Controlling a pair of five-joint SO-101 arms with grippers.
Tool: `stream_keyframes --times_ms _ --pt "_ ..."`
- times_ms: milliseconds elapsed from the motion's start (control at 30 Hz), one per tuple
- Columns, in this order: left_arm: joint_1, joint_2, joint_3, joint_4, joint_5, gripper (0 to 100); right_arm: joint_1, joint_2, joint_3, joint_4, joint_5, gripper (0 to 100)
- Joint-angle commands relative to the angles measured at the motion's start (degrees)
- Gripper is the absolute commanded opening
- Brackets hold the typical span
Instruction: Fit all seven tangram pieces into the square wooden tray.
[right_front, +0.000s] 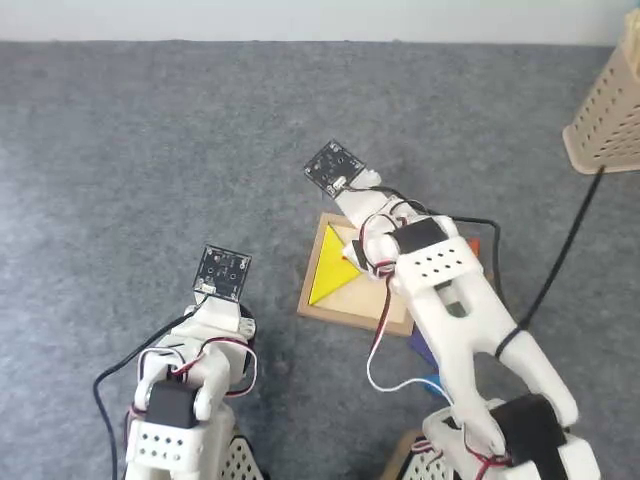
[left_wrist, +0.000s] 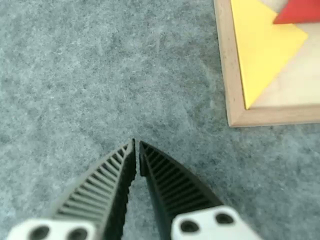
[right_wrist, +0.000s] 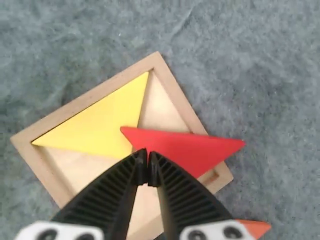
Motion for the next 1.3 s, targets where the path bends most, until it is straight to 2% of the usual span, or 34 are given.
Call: stream_keyframes --times_ms 0,133,333,733,967,1133,1267 --pt "0.44 -1.23 -1.1 0.35 0.44 1 -0.48 1.89 -1.93 1.63 4.84 0.7" --pt "0.44 -1.23 -1.1 0.35 0.44 1 -1.45 6.73 -3.16 2.15 7.38 0.7" --pt "0.44 -1.23 -1.1 0.35 0.44 1 -1.36 14.99 -8.0 2.07 6.95 0.7" --pt "0.44 -1.23 -1.1 0.35 0.44 1 -1.45 26.77 -22.07 1.98 -0.18 0.7" --pt "0.44 -1.23 -1.1 0.35 0.44 1 -1.36 20.7 -23.21 2.59 -5.27 0.7" --pt "0.44 -1.23 -1.1 0.35 0.44 1 5.85 10.24 -18.81 0.84 -8.53 0.7" --pt "0.35 -1.23 -1.1 0.35 0.44 1 9.71 12.7 -17.93 -4.26 -8.09 0.9"
